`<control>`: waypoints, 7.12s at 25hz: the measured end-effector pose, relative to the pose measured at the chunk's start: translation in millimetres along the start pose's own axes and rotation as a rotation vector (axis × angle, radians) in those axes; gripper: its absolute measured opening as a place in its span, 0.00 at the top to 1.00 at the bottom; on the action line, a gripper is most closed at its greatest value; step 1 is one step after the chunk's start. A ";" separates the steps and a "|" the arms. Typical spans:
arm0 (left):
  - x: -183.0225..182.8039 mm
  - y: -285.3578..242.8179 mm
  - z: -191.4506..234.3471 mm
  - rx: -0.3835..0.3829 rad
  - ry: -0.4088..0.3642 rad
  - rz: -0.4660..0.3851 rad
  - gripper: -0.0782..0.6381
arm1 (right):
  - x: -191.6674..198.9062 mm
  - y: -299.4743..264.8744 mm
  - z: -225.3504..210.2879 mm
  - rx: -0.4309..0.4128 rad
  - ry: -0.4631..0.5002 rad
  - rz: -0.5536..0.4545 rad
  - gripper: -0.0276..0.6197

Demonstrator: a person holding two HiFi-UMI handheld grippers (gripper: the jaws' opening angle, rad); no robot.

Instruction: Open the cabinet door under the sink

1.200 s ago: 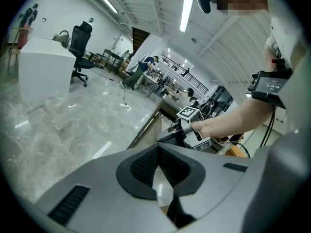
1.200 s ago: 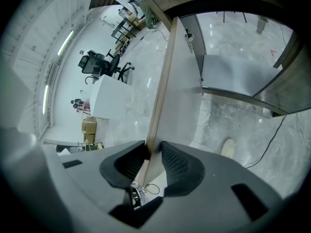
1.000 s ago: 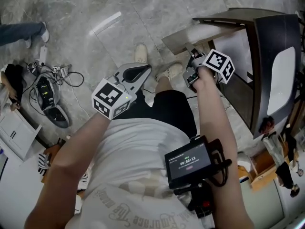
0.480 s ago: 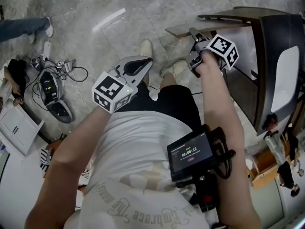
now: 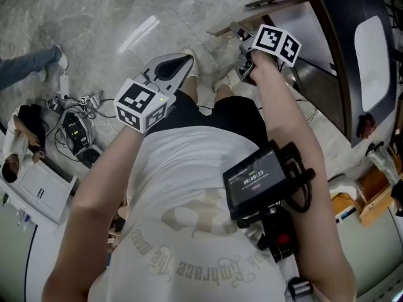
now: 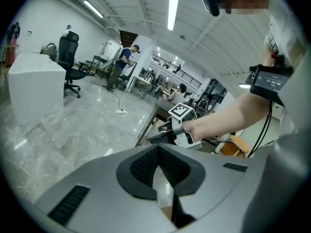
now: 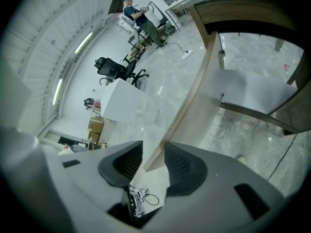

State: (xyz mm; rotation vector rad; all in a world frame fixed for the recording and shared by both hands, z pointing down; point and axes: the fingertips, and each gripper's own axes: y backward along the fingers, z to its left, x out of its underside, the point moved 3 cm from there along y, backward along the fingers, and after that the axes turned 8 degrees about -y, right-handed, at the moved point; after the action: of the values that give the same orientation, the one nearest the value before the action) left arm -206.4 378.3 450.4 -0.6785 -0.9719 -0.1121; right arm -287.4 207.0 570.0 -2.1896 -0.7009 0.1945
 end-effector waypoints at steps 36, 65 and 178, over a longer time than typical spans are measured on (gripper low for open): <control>-69.1 -175.2 -267.6 0.451 -0.522 0.235 0.88 | 70.0 392.6 -185.8 -0.061 0.117 -0.662 0.94; -5.0 -366.6 -328.5 0.548 -0.670 0.476 0.88 | 141.7 446.2 -336.9 0.168 -0.349 -0.940 0.94; 272.0 -330.8 -489.8 0.693 -1.006 0.689 0.80 | 387.2 477.8 -442.9 0.209 -0.764 -0.964 0.94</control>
State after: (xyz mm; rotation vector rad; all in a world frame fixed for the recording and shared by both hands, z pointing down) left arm 179.2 -110.1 640.4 -0.3564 -1.5418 1.2267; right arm 394.9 -121.9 541.2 -1.3251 -1.9551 0.5628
